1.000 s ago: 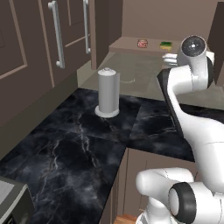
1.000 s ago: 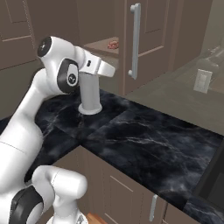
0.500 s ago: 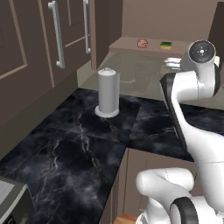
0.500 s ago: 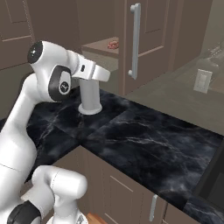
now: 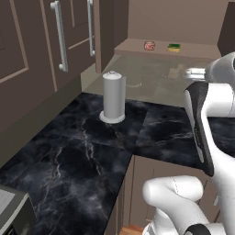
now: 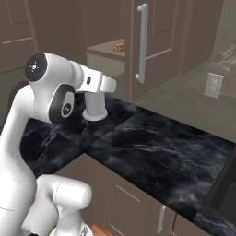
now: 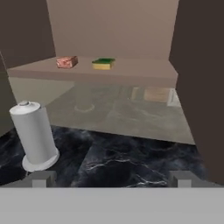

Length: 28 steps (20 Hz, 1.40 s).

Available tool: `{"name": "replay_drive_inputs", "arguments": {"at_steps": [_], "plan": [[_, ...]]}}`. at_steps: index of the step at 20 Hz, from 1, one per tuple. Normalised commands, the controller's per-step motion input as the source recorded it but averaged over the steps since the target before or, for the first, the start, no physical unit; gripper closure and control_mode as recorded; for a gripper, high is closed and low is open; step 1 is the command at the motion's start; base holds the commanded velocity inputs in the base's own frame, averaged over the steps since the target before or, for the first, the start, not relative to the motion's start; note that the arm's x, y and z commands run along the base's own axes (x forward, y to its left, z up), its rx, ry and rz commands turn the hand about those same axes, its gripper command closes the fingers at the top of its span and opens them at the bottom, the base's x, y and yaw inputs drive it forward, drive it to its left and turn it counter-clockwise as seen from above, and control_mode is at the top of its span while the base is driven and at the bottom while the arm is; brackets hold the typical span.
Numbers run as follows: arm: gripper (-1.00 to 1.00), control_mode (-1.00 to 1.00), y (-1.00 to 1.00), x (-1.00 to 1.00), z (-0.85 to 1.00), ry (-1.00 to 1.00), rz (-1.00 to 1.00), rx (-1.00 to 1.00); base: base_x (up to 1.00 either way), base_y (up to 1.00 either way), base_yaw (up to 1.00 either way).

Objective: Pick up the bar soap and sponge from the sink, and place them back in the cabinet, and close the cabinet doors.

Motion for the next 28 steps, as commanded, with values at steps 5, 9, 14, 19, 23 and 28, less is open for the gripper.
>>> {"name": "replay_drive_inputs", "arguments": {"at_steps": [5, 9, 14, 19, 23, 28], "plan": [[-1.0, -1.0, 0.0, -0.5, 0.11, -0.01, 0.14, 0.0, 0.0, 0.0, 0.0], [-1.0, -1.0, -0.07, -0.44, 0.06, -0.04, 0.06, 0.0, 0.0, 0.0, 0.0], [-1.0, -1.0, -0.25, -0.36, 0.01, -0.09, 0.0, 0.0, 0.0, 0.0, 0.0], [-1.0, -1.0, -0.32, -0.23, 0.0, -0.16, 0.0, 0.0, 0.0, 0.0, 0.0], [-1.0, -1.0, -0.36, -0.04, 0.0, -0.14, 0.0, 0.0, 0.0, 0.0, 0.0], [-1.0, -1.0, -0.36, 0.0, 0.0, -0.14, 0.01, 0.0, 0.0, 0.0, 0.0]]}}
